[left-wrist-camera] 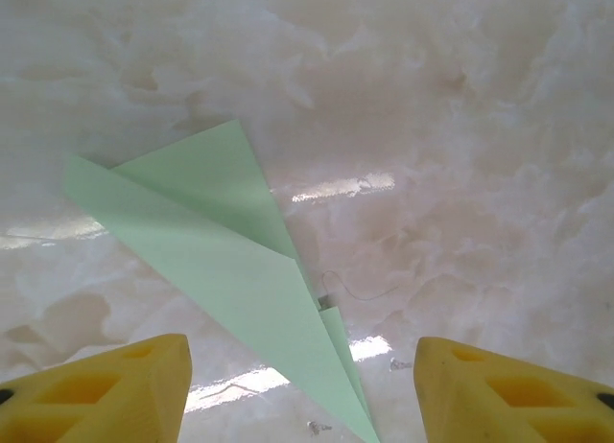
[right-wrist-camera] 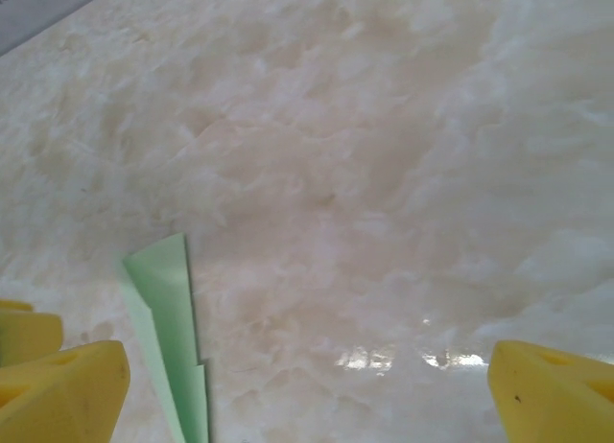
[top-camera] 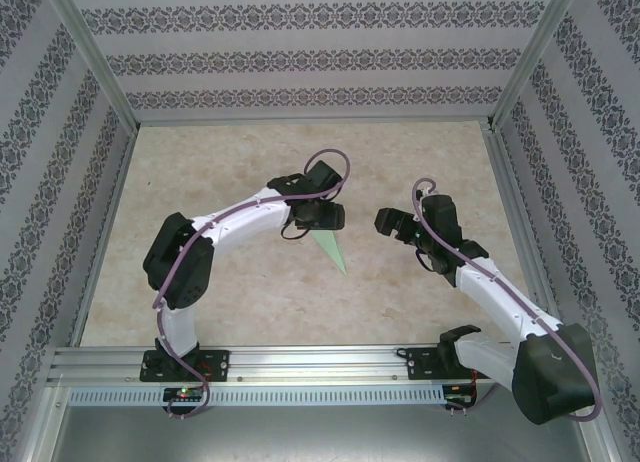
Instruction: Fold a paper plane with a square sheet of paper (pick it up from the middle)
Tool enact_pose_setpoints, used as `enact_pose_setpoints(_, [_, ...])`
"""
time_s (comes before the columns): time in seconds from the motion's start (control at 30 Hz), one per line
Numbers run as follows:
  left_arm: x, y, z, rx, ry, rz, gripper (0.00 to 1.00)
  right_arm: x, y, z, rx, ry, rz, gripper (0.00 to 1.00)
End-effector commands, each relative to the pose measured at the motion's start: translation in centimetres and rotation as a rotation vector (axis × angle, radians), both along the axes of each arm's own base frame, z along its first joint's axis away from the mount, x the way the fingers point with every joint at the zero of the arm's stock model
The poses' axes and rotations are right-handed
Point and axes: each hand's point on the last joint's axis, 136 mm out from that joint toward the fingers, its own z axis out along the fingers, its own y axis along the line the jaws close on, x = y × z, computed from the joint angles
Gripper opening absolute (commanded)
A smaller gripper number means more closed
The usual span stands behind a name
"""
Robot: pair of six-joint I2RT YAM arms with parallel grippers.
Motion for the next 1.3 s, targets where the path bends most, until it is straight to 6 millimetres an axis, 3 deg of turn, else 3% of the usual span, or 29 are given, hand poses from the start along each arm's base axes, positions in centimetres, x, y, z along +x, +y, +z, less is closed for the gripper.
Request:
enact_pose_setpoints(0.0, [-0.9,1.7,-2.0,0.196,0.037,0.059,0.63,0.2,-0.9,-1.2,-0.025,0.018,-0.031,0.97])
enact_pose_setpoints(0.17, [-0.8,0.6,-3.4,0.257,0.059,0.054,0.61,0.1,-1.0,-1.7,-0.015,0.039,-0.032,0.97])
enact_pose_setpoints(0.4, [-0.5,0.6,-5.3,0.328,0.08,0.05,0.54,-0.3,-1.1,-1.9,-0.008,0.044,-0.034,0.97])
enact_pose_setpoints(0.77, [-0.7,1.4,-4.0,0.32,0.052,0.076,0.31,-0.1,-1.2,-2.4,-0.009,0.06,-0.04,0.96])
enact_pose_setpoints(1.0, [-1.1,1.3,-4.9,0.301,0.068,0.078,0.14,-0.1,-1.5,-2.5,-0.018,0.059,-0.054,0.96])
enact_pose_setpoints(1.13, [-0.8,1.0,-3.7,0.274,0.039,0.076,0.04,-0.2,-1.7,-2.3,-0.02,0.05,-0.064,0.96])
enact_pose_setpoints(1.27, [-0.4,-0.5,-0.1,0.136,-0.047,0.036,0.0,-0.4,-1.1,-1.8,0.011,0.042,-0.036,0.96])
